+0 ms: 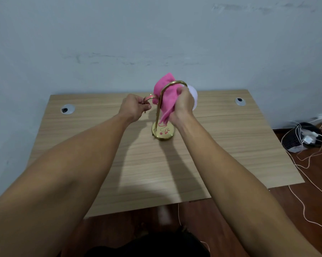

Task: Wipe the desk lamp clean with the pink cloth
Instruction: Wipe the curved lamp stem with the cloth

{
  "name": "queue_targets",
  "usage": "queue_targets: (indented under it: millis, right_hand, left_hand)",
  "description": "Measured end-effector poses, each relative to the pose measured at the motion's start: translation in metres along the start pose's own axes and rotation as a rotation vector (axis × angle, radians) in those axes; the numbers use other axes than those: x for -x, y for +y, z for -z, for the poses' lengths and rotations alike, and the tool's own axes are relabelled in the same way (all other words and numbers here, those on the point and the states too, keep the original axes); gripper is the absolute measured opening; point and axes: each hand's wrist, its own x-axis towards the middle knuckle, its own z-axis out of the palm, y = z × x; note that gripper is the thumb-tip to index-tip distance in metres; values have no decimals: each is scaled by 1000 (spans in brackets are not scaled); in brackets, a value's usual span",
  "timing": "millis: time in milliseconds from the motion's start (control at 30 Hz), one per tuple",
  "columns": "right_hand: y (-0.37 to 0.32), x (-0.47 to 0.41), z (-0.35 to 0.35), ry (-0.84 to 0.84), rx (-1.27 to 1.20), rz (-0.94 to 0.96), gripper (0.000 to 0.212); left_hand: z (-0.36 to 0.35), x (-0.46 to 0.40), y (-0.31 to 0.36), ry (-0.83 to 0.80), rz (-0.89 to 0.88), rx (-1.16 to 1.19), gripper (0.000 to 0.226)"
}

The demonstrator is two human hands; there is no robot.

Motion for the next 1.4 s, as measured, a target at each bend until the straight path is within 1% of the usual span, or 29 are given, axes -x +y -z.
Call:
queue_targets:
  millis: [67,133,167,200,267,333,367,433,467,500,567,600,633,667,700,767,833,867,900,933,1000,1067,1133,1233,1300,1400]
  right_hand:
    - [-6,-1,-1,65,-33,-20,29]
    - [3,0,2,38,82,71,27]
    - [10,3,4,6,222,140,22]
    - [20,6,8,-27,394,210,22]
    - [42,3,20,-79,637,319,32]
    - [58,-8,35,-123,790,306,36]
    - [65,-15,44,-140,839,251,36]
    - [74,-24,56,-119,883,131,40]
    - [75,-22,59,-69,883,103,42]
    - [74,-18,60,10,849,115,41]
    - [71,-5,55,185,689,222,35]
    - [68,3,52,259,593,315,36]
    - [66,13,49,294,510,419,37]
    - [64,23,47,278,455,530,37]
    - [64,32,43,236,453,627,36]
    - [64,43,35,91,549,813,36]
    - [67,36,28,-104,713,937,46]
    - [69,29,25,-206,824,974,51]
    - [71,21,23,-276,980,1009,54]
    - [74,13,22,-303,1172,1063,56]
    - [78,0,23,-279,1544,1186,58]
    - [78,-4,24,-290,1741,1246,59]
    - [76,-8,26,-320,1820,1283,57]
    - [68,-12,29,-381,1862,1292,58]
    - [67,-11,28,-390,1827,1251,58]
    - [72,0,20,-347,1685,1140,63]
  left_hand:
    - [0,1,0,3,4,11,14]
    - [-1,0,0,4,11,27,14]
    - [-1,1,0,5,14,32,15]
    - [-1,1,0,6,11,33,15]
    - [-1,1,0,7,6,36,15]
    - [-2,2,0,8,3,41,14]
    - [-2,1,-1,5,6,49,13]
    - [-1,0,-3,-4,12,79,12]
    - [-1,0,-5,-13,17,95,12]
    - [-1,1,-6,-25,25,114,12]
    - [-1,4,-10,-53,44,183,14]
    - [-1,6,-10,-67,53,220,14]
    - [-2,8,-11,-77,62,240,16]
    - [-3,9,-12,-80,73,259,18]
    - [-3,10,-13,-86,81,270,19]
    - [-2,11,-13,-89,94,285,18]
    - [-3,13,-13,-95,97,291,13]
    - [-2,16,-11,-99,96,292,10]
    - [-2,18,-10,-98,90,281,12]
    - [-2,20,-8,-88,80,262,19]
    - [-2,23,-9,-51,68,226,29]
    - [-1,25,-11,-39,64,247,28]
    - [-1,24,-14,-39,51,239,26]
    - [-2,23,-13,-59,30,223,21]
    - [-3,24,-8,-72,27,223,17]
    - [-3,20,-13,-67,32,191,20]
